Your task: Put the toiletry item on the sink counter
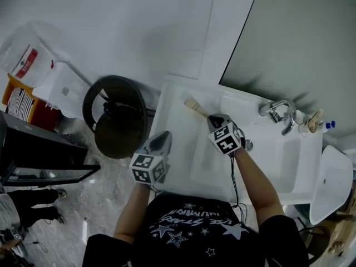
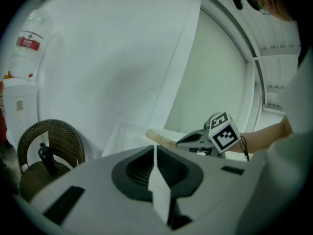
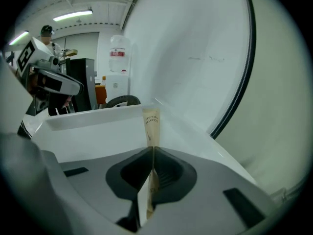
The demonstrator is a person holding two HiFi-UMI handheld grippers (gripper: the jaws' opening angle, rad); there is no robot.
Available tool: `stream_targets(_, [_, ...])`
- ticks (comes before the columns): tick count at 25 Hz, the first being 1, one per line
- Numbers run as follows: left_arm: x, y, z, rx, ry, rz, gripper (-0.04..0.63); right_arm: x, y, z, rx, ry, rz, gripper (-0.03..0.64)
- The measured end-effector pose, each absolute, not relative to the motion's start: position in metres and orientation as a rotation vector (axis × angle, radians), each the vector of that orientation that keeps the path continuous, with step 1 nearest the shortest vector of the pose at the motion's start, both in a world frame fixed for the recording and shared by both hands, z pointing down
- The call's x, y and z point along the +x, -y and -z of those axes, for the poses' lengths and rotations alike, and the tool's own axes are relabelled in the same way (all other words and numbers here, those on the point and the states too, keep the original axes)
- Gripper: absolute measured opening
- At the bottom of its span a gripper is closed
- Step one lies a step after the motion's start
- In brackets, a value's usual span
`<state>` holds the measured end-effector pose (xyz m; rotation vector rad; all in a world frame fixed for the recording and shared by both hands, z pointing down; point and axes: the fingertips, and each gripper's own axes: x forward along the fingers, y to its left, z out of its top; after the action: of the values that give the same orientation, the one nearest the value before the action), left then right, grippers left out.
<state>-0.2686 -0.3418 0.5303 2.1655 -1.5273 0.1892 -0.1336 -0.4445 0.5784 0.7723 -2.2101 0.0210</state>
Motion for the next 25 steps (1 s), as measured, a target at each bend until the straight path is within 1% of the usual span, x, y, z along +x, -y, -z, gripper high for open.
stream_targets(11, [-0.279,0.37,-0.539,2.164,1.461,-0.203,0.031,-0.159,0.484,-0.594,0.701,2.144,0.18,0.02])
stream_targets(25, [-0.285,0.383,-0.553,2.128,1.438,-0.203,0.031,-0.184,0.514,-0.614,0.561,2.11,0.225,0.02])
